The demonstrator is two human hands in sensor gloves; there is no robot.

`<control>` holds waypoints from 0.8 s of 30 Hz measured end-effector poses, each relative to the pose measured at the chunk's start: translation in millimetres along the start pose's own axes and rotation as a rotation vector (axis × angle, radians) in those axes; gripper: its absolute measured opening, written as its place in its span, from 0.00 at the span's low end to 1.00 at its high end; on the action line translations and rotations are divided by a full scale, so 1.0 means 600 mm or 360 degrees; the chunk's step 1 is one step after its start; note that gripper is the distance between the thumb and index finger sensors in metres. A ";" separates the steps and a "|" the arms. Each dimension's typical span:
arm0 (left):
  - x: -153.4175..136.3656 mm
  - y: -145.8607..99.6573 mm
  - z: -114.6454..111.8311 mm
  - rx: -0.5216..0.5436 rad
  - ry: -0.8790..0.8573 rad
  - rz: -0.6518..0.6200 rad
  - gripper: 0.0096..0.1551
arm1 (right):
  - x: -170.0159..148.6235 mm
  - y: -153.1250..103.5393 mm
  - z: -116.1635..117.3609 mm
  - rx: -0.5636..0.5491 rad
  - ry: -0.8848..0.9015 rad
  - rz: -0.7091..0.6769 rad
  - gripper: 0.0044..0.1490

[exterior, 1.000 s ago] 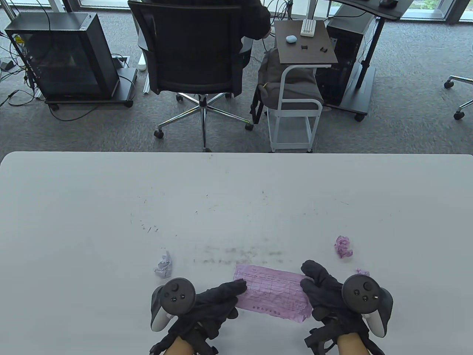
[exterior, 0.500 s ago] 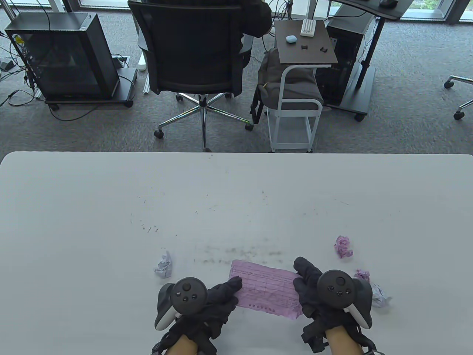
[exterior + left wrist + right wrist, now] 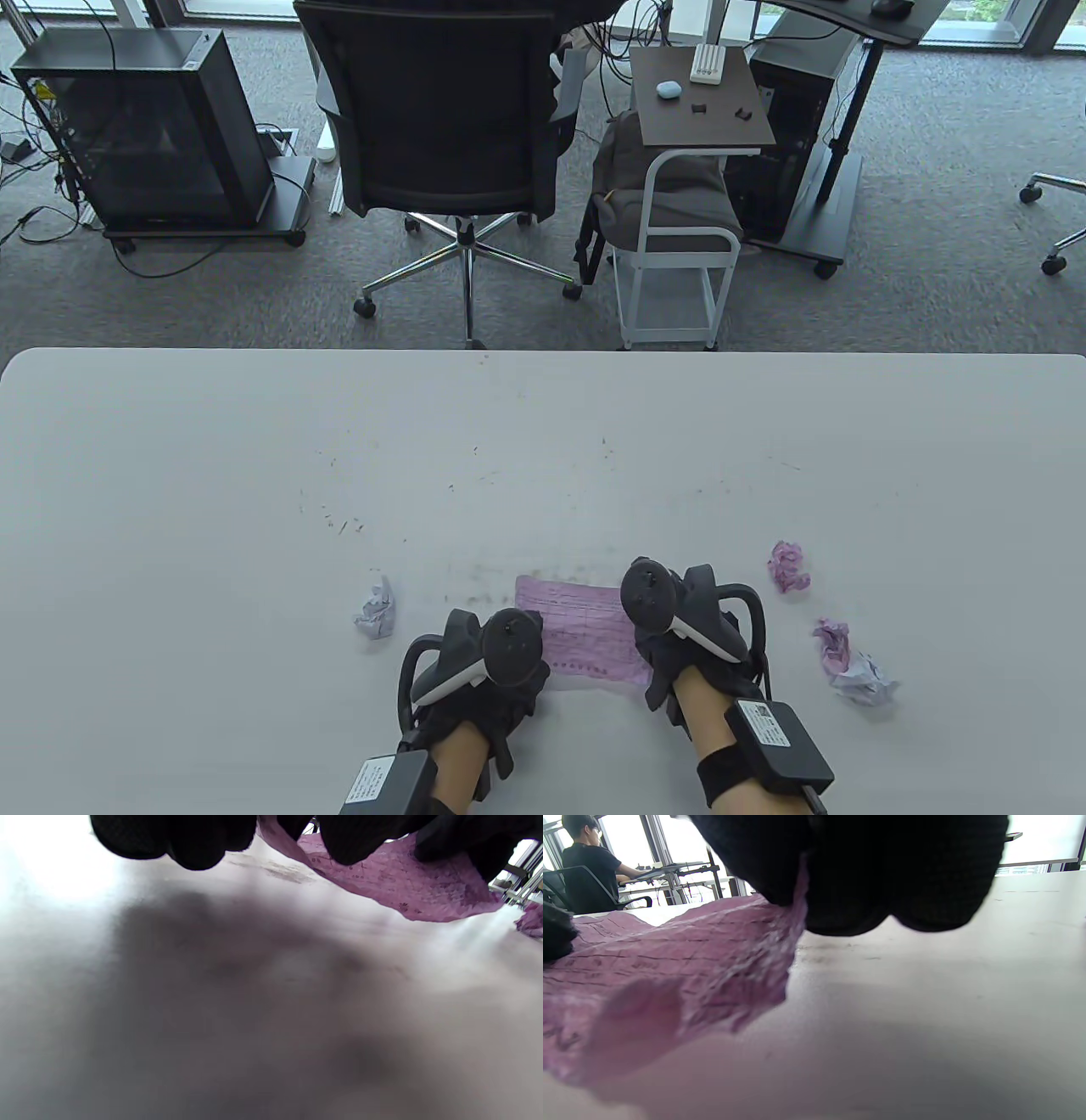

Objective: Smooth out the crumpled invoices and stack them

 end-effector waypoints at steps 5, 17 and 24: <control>-0.010 0.006 -0.017 -0.0161 -0.0007 0.0042 0.38 | 0.008 0.023 0.022 0.0016 -0.0142 -0.0037 0.35; -0.018 0.003 -0.031 -0.0217 -0.0035 0.0104 0.42 | -0.014 -0.004 0.005 -0.0089 -0.0284 -0.0039 0.37; -0.022 0.003 -0.033 -0.0253 -0.0123 0.0089 0.45 | 0.010 -0.116 -0.034 -0.0173 -0.0248 -0.0137 0.48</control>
Point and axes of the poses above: the tracker on the back of each hand, its own x axis roughly to the thumb side, its own y axis roughly from the wrist to the fingertips, z = x × y, the point moved 2 cm from there along y, roughly from the wrist to the fingertips, and after that the axes turned 7 degrees about -z, right-handed, at the moved point
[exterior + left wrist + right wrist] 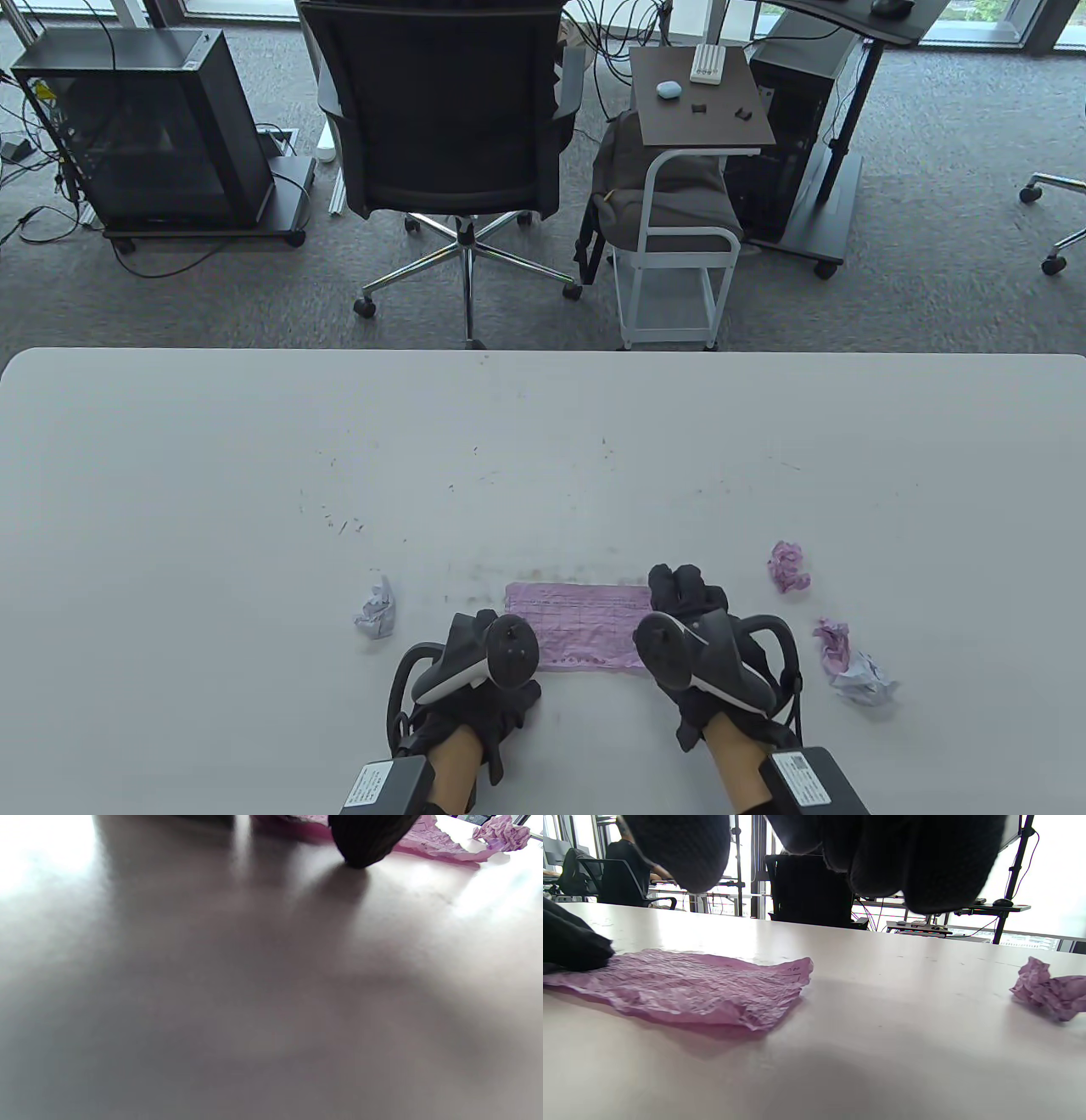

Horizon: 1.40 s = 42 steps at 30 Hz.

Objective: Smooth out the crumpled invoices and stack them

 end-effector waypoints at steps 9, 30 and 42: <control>-0.002 -0.021 0.030 0.0189 0.0018 -0.0059 0.45 | 0.037 -0.083 -0.025 0.0145 0.0065 -0.0037 0.54; -0.175 -0.086 0.034 0.0462 -0.0506 0.0576 0.39 | 0.041 -0.076 0.009 0.0243 0.0196 -0.0180 0.52; -0.086 -0.110 0.113 0.1027 -0.0324 0.0084 0.25 | 0.023 -0.078 -0.005 0.0187 0.0340 -0.0154 0.51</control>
Point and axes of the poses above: the tracker on the back of each hand, its own x axis roughly to the thumb side, its own y axis roughly from the wrist to the fingertips, z = x × y, the point moved 2 cm from there along y, roughly from the wrist to the fingertips, and after that the axes turned 7 degrees about -z, right-handed, at the moved point
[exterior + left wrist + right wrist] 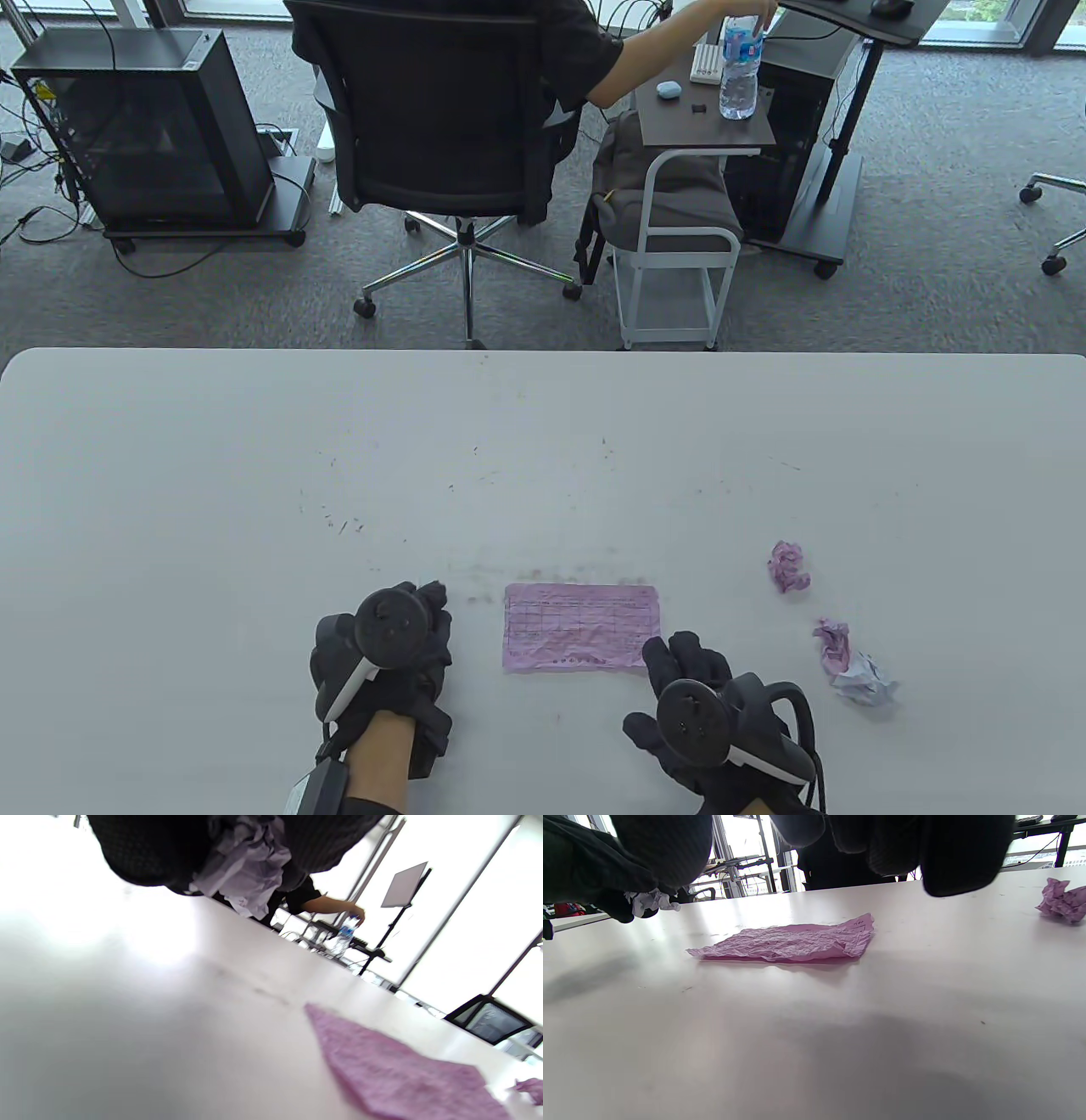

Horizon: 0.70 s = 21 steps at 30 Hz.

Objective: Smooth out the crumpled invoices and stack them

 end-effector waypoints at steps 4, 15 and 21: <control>0.097 -0.014 0.017 0.0004 -0.0330 -0.0351 0.24 | -0.004 -0.005 -0.009 -0.0090 0.0046 -0.0015 0.50; 0.222 -0.108 -0.029 -0.0310 -0.0564 -0.0862 0.39 | -0.001 -0.025 -0.050 -0.0334 0.0632 -0.0380 0.54; 0.225 -0.110 -0.044 -0.0377 -0.0517 -0.0928 0.43 | 0.016 -0.030 -0.053 -0.0333 0.1023 -0.0631 0.59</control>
Point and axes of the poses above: the tracker on the back of each hand, its own x axis roughly to the thumb side, its own y axis roughly from the wrist to the fingertips, z = x × y, the point moved 2 cm from there along y, roughly from the wrist to the fingertips, and after that the axes turned 7 degrees about -z, right-handed, at the moved point
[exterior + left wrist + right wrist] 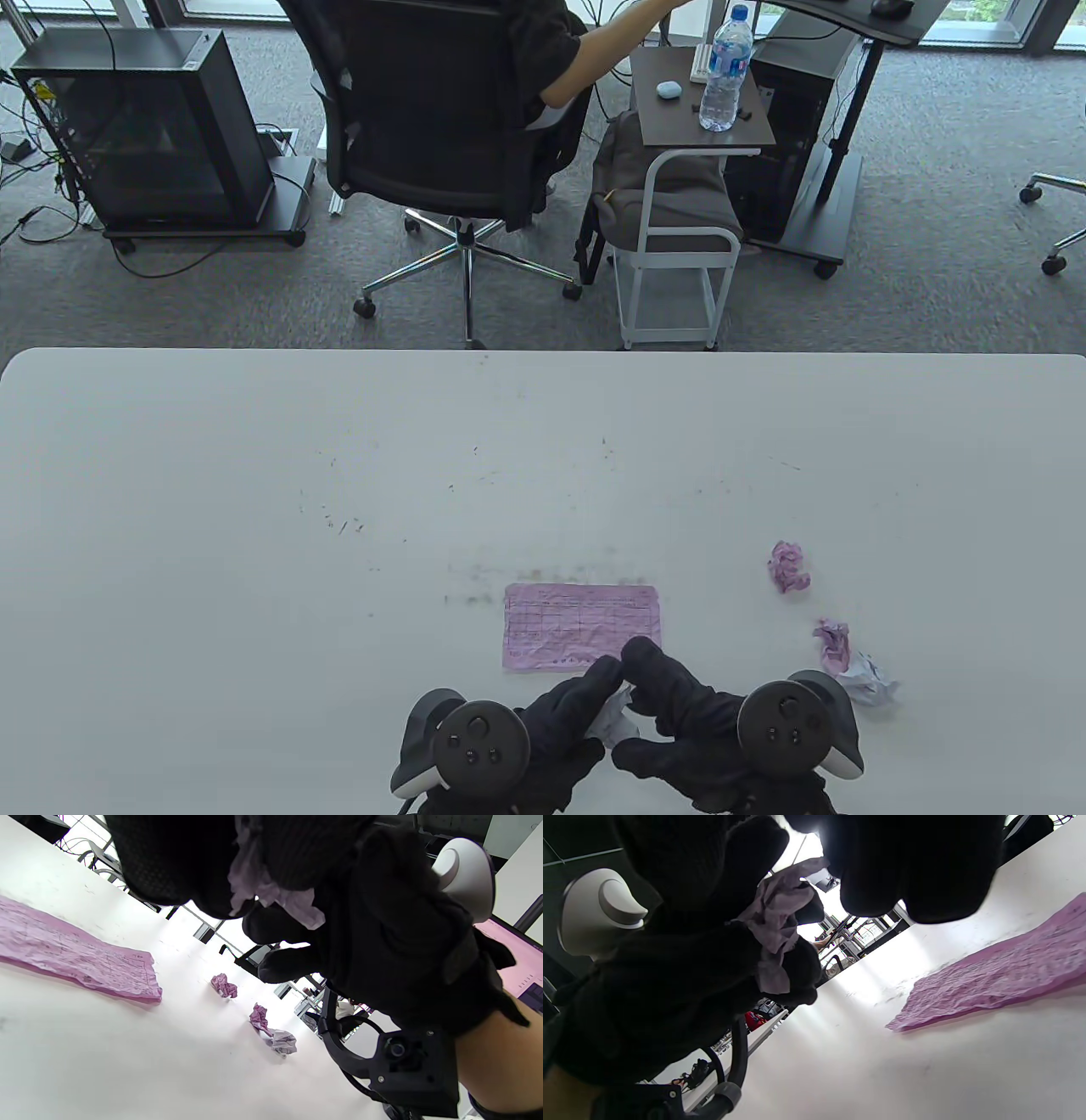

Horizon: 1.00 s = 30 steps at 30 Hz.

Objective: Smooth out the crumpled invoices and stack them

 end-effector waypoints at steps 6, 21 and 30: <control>0.003 -0.005 0.012 0.0136 0.0064 -0.0012 0.43 | -0.003 0.007 0.009 -0.0106 0.0015 0.0046 0.46; -0.057 -0.021 0.036 0.0329 -0.0267 0.0260 0.28 | -0.002 -0.016 -0.042 -0.0401 -0.0003 0.0024 0.39; -0.098 -0.034 0.025 0.0281 -0.0841 0.0436 0.26 | 0.012 -0.022 -0.045 -0.0140 -0.0464 0.0032 0.50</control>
Point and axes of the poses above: the tracker on the back of each hand, its own x axis roughly to the thumb side, its own y axis roughly from the wrist to the fingertips, z = x × y, the point moved 2 cm from there along y, roughly from the wrist to the fingertips, and after that the axes turned 7 degrees about -z, right-handed, at the moved point
